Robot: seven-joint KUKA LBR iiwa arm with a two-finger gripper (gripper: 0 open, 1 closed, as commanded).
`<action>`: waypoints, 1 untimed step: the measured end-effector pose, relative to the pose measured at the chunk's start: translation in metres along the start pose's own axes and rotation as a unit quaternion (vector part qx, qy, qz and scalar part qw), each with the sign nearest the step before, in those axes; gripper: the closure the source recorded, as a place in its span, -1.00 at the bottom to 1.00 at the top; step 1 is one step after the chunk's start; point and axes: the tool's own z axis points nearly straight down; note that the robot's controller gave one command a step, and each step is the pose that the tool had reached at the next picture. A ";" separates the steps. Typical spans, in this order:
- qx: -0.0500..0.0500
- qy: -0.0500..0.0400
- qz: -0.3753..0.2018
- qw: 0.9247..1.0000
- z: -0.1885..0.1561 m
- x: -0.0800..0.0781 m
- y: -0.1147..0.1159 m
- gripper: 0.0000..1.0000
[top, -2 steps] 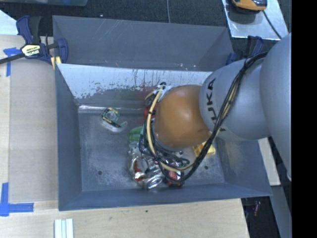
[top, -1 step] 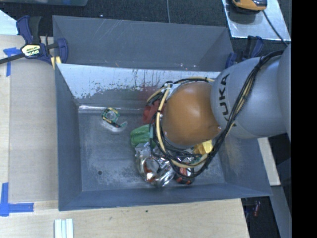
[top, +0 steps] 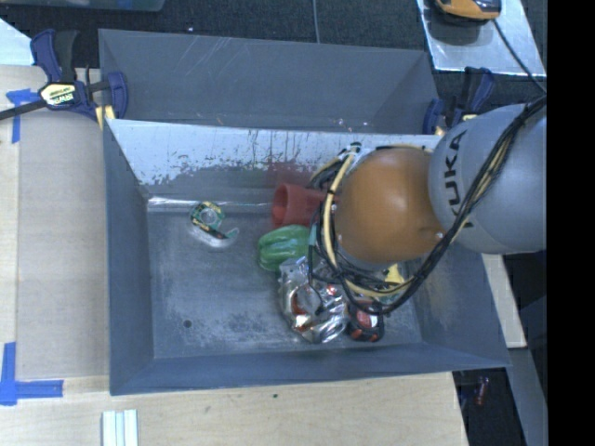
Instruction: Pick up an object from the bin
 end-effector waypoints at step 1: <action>-0.001 0.002 -0.133 0.991 -0.010 0.041 -0.030 1.00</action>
Offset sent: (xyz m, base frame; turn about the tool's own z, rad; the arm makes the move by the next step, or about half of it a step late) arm 0.0239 -0.0672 0.0099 -0.2343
